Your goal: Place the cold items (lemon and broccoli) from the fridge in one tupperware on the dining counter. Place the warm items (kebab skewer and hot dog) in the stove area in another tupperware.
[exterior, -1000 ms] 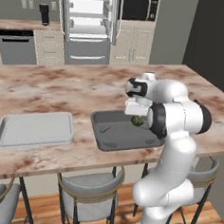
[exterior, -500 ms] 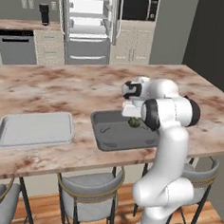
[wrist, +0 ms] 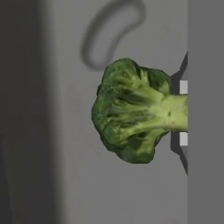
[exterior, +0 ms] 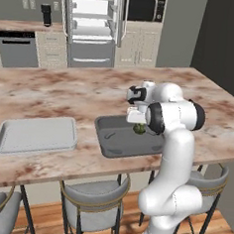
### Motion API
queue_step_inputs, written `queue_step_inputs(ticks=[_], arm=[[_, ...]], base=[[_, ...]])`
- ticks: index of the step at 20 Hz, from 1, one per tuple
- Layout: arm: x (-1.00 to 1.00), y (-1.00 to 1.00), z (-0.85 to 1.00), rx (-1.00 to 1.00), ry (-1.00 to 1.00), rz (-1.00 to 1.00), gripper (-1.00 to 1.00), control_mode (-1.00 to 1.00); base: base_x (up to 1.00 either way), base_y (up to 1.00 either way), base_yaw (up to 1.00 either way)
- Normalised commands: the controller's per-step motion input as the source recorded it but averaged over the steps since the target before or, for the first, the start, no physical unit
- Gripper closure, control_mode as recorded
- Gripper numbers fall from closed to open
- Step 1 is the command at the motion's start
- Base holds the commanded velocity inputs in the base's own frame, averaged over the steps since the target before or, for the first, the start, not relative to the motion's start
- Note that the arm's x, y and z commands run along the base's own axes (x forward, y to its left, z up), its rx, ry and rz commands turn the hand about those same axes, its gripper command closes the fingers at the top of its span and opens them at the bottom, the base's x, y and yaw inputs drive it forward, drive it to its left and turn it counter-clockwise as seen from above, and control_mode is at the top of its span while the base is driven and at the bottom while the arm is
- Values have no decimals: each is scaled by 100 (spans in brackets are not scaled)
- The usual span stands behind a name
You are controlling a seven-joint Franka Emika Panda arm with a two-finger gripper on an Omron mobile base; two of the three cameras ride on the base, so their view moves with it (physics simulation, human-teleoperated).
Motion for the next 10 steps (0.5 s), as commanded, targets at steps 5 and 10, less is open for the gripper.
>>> queue_step_inputs(ticks=[5, 10], arm=[[0, 0, -32, 0, 0, 0, -100, -100], [0, 0, -25, 0, 0, 0, -100, -100]], base=[[0, 0, 0], [0, 0, 0]])
